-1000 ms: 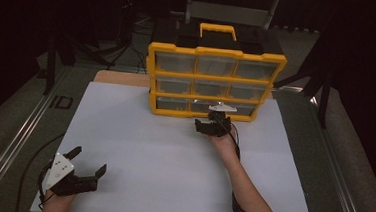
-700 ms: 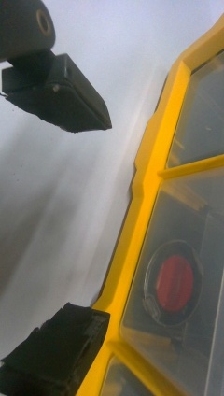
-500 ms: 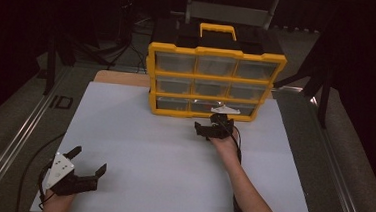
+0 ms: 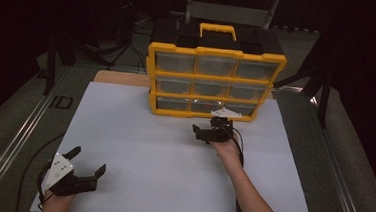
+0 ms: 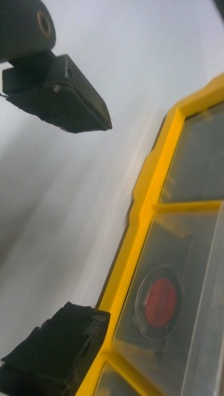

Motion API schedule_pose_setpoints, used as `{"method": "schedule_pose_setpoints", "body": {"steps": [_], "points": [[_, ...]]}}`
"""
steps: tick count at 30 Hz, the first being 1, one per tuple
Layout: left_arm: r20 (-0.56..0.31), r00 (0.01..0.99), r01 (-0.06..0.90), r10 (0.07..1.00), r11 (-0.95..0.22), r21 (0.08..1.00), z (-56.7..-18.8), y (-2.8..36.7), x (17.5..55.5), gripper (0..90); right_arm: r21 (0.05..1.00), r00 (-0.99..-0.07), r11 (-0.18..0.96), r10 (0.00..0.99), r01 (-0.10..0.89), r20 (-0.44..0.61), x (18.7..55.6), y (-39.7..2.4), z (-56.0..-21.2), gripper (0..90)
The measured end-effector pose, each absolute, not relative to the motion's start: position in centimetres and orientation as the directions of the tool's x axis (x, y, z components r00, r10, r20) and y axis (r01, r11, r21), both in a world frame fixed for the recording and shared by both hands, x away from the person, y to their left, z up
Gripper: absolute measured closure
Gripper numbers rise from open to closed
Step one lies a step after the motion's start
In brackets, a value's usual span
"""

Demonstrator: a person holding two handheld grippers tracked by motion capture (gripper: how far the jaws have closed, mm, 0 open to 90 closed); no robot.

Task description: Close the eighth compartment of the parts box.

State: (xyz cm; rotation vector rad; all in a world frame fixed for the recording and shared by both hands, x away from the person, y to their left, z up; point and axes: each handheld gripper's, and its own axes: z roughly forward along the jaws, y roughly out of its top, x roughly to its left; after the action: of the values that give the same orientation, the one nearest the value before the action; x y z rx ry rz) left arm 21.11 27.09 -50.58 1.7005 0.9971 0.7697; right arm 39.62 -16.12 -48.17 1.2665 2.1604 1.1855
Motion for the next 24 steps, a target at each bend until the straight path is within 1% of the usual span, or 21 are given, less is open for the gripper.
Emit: {"method": "schedule_pose_setpoints", "body": {"steps": [5,10,18,24], "points": [[0.043,0.464,0.264,0.885,-0.184,0.947,-50.6,27.1,21.1,0.4,0.820,-0.550,0.247,0.830,0.516,0.096,39.1,-16.2,-47.7,7.9],[0.041,0.461,0.262,0.887,-0.180,0.948,-50.6,27.2,21.0,0.4,0.831,-0.599,0.254,0.792,0.494,0.114,38.4,-16.2,-47.2,7.9],[0.042,0.462,0.261,0.886,-0.181,0.948,-50.5,27.2,21.0,0.4,0.853,-0.643,0.264,0.758,0.451,0.105,37.0,-16.4,-45.5,7.9],[0.042,0.460,0.262,0.887,-0.181,0.948,-50.5,27.2,21.0,0.4,0.872,-0.699,0.276,0.708,0.403,0.099,35.8,-16.6,-43.9,8.0]]}}
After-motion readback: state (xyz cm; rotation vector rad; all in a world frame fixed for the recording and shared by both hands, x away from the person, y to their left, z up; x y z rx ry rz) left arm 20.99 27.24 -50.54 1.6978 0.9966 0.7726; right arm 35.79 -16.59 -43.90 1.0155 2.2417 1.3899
